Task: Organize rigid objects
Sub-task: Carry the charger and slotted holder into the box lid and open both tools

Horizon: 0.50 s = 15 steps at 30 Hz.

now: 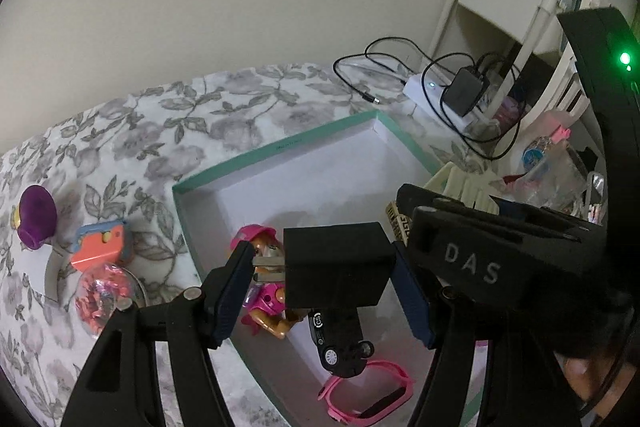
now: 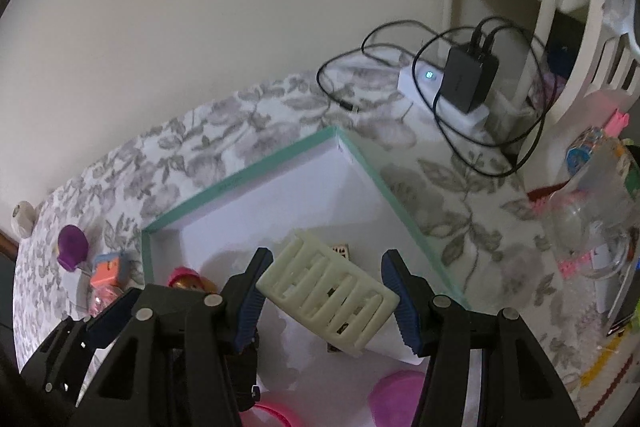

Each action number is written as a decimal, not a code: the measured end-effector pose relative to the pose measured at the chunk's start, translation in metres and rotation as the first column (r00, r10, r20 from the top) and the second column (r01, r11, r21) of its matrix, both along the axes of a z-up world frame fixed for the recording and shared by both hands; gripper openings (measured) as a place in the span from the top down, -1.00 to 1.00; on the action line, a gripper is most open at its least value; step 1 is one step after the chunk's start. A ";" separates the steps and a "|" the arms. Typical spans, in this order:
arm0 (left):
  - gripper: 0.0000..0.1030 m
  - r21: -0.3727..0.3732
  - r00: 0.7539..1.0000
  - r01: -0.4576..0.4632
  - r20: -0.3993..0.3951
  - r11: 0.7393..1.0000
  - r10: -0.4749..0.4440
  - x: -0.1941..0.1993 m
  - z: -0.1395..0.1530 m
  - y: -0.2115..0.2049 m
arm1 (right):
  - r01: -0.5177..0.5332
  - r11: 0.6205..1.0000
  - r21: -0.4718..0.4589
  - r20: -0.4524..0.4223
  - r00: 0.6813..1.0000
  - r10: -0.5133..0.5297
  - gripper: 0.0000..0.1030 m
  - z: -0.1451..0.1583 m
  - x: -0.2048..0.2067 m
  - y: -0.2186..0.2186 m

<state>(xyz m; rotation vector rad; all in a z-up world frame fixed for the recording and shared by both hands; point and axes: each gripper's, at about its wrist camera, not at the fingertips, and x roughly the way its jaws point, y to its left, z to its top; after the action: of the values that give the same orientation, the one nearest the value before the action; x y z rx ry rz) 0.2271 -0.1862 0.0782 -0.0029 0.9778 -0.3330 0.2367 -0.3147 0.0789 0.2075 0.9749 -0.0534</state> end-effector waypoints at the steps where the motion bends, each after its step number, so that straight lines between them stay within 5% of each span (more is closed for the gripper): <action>1: -0.35 0.000 1.000 -0.001 -0.002 1.000 0.001 0.000 -0.002 -0.001 | -0.003 1.000 -0.001 -0.008 1.000 0.003 -0.16 -0.003 0.000 0.001; 15: -0.35 0.010 0.999 -0.019 -0.031 1.000 0.020 0.005 -0.011 0.003 | -0.032 0.999 -0.001 -0.070 0.997 0.032 -0.17 -0.021 0.005 0.007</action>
<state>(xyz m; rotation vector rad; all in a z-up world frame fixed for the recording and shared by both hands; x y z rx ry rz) 0.2319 -0.1836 0.0676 -0.0088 1.0099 -0.3108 0.2419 -0.3078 0.0574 0.1892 1.0481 -0.0323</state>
